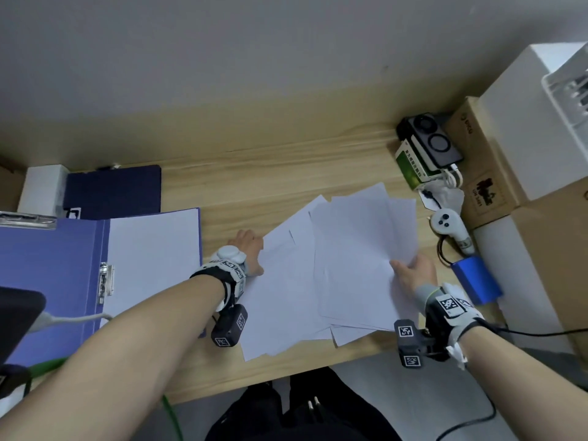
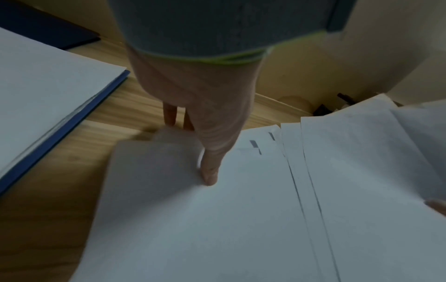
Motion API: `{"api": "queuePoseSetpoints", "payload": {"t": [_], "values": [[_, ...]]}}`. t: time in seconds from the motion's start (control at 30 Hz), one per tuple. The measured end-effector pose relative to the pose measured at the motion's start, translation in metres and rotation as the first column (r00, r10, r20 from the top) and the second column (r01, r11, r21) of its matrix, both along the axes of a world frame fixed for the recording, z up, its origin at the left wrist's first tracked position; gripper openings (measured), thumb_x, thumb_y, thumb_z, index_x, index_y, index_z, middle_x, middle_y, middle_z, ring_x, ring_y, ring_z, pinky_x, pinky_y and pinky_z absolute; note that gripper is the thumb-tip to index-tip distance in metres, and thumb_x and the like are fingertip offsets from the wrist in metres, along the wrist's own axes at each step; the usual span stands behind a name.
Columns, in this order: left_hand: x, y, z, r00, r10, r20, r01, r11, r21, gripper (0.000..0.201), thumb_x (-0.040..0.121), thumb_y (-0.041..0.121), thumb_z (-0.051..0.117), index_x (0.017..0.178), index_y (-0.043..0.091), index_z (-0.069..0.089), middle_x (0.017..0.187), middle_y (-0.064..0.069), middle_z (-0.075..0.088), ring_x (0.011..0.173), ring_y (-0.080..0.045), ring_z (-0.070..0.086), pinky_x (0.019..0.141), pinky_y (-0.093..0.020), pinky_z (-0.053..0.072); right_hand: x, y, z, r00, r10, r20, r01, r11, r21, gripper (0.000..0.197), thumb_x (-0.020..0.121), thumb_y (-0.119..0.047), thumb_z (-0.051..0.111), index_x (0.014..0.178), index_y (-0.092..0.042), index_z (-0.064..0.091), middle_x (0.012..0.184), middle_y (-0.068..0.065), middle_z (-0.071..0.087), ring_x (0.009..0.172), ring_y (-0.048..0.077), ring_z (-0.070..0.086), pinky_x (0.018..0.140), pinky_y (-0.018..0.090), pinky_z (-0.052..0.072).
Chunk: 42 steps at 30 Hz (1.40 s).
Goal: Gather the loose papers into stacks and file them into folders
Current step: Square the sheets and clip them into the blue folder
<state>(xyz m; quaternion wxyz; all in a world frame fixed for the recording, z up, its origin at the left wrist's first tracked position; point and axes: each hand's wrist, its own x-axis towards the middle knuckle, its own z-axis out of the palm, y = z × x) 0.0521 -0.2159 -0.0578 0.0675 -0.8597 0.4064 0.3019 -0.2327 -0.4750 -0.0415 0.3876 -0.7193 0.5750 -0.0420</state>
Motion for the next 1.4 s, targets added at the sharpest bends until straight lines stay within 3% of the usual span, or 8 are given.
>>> {"api": "queuePoseSetpoints", "payload": {"t": [0.33,0.43,0.57,0.67,0.77,0.97,1.17,1.4], "values": [[-0.004,0.032,0.003,0.929,0.200,-0.310,-0.219,0.975,-0.025,0.026,0.080,0.024,0.073,0.103,0.016,0.064,0.097,0.001,0.057,0.097,-0.021,0.055,0.072,-0.025,0.040,0.042,0.013,0.010,0.989,0.117,0.086,-0.121,0.992,0.034,0.034,0.082,-0.011,0.073,0.114,-0.002,0.065,0.107,0.020,0.070,0.099,0.033,0.065,0.087,0.045,0.053],[0.001,0.049,0.016,0.920,0.277,-0.276,-0.285,0.959,0.012,0.051,0.091,0.025,0.062,0.135,0.001,0.051,0.135,-0.012,0.055,0.124,-0.031,0.053,0.096,-0.032,0.042,0.055,0.009,0.010,0.991,0.114,0.071,-0.116,0.993,0.028,0.034,0.081,-0.014,0.074,0.112,-0.003,0.065,0.108,0.020,0.070,0.100,0.034,0.066,0.087,0.048,0.054],[0.035,0.091,0.047,0.857,0.452,-0.248,-0.485,0.870,-0.091,0.048,0.092,0.019,0.057,0.137,0.005,0.048,0.140,-0.013,0.053,0.124,-0.034,0.053,0.098,-0.035,0.042,0.081,0.005,0.022,0.996,0.061,0.065,-0.062,0.998,0.015,0.038,0.082,-0.017,0.075,0.113,0.002,0.063,0.109,0.025,0.068,0.101,0.039,0.065,0.088,0.048,0.052],[0.064,0.121,0.070,0.738,0.634,-0.232,-0.674,0.702,-0.229,0.046,0.094,0.012,0.058,0.136,-0.003,0.048,0.140,-0.017,0.052,0.125,-0.035,0.052,0.098,-0.036,0.040,0.098,0.003,0.037,0.997,-0.001,0.077,-0.001,1.000,0.026,0.040,0.082,-0.015,0.074,0.113,0.006,0.062,0.111,0.026,0.067,0.102,0.041,0.064,0.088,0.047,0.052],[0.080,0.145,0.086,0.546,0.778,-0.311,-0.817,0.412,-0.403,0.029,0.093,0.005,0.058,0.121,-0.003,0.055,0.118,-0.006,0.057,0.108,-0.025,0.056,0.087,-0.032,0.041,0.111,0.006,0.045,0.993,-0.022,0.114,0.017,0.999,0.043,0.037,0.082,-0.013,0.074,0.110,0.007,0.063,0.110,0.027,0.067,0.100,0.039,0.065,0.088,0.048,0.052],[0.084,0.149,0.068,0.304,0.717,-0.628,-0.934,0.093,-0.346,0.038,0.086,0.019,0.066,0.122,0.008,0.058,0.122,-0.010,0.066,0.106,-0.029,0.066,0.097,-0.044,0.051,0.134,0.037,0.052,0.960,-0.089,0.267,0.053,0.989,0.141,0.031,0.086,-0.006,0.069,0.115,0.003,0.062,0.104,0.014,0.066,0.089,0.021,0.057,0.082,0.029,0.043],[0.027,0.105,0.051,0.235,0.641,-0.731,-0.966,0.240,-0.100,0.034,0.089,0.006,0.066,0.122,-0.002,0.059,0.117,-0.012,0.067,0.100,-0.028,0.067,0.085,-0.033,0.053,0.150,0.074,0.022,0.964,-0.077,0.255,-0.003,0.954,0.300,0.032,0.083,-0.007,0.073,0.112,-0.001,0.063,0.104,0.008,0.068,0.091,0.023,0.064,0.085,0.034,0.050],[-0.022,0.086,-0.019,0.192,0.745,-0.639,-0.946,0.314,0.081,0.088,0.060,0.021,0.075,0.136,0.014,0.031,0.134,-0.010,0.051,0.118,-0.032,0.055,0.096,-0.044,0.051,0.126,0.102,-0.011,0.989,0.016,0.147,-0.078,0.901,0.426,0.014,0.093,-0.006,0.058,0.105,-0.007,0.063,0.089,0.010,0.067,0.081,0.025,0.064,0.073,0.032,0.052]]}}
